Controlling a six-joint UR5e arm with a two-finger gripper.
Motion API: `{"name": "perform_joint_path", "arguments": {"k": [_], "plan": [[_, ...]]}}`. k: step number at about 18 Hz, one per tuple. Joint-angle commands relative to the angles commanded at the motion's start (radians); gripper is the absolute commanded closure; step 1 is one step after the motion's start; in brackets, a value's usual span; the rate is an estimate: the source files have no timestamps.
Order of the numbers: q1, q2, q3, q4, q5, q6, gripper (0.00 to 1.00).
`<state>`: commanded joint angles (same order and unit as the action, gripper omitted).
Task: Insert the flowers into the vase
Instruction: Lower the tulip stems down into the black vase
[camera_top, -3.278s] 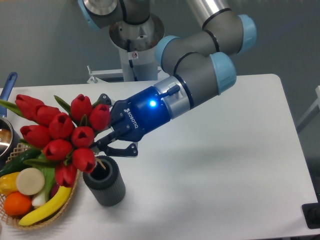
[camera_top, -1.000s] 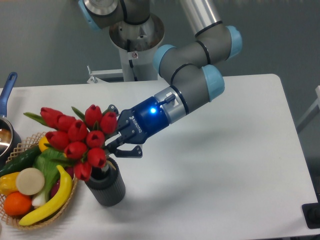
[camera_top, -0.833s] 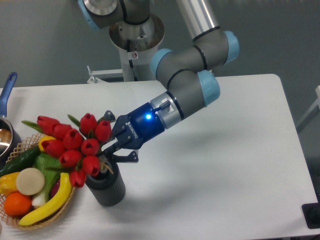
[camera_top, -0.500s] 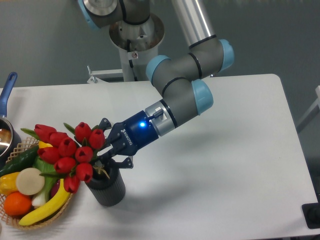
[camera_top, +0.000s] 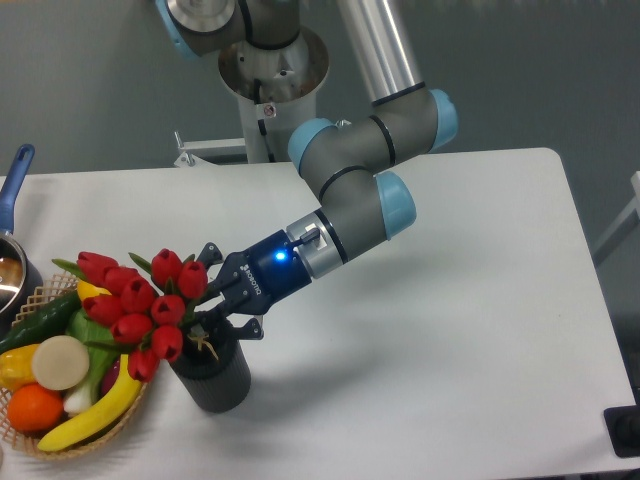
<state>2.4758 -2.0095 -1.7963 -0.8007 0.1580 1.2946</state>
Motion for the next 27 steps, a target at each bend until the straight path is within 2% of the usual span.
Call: {"name": "perform_joint_path", "arguments": {"k": [9,17,19,27], "plan": [[0.000,-0.040,-0.002,0.003,0.000,0.008,0.69],[0.000,-0.048,-0.015,0.003,0.011,0.008,0.65],[-0.003,-0.049,-0.017,0.002,0.055,0.006,0.62],[-0.008,-0.049,-0.015,0.002,0.055,0.003,0.50]]}}
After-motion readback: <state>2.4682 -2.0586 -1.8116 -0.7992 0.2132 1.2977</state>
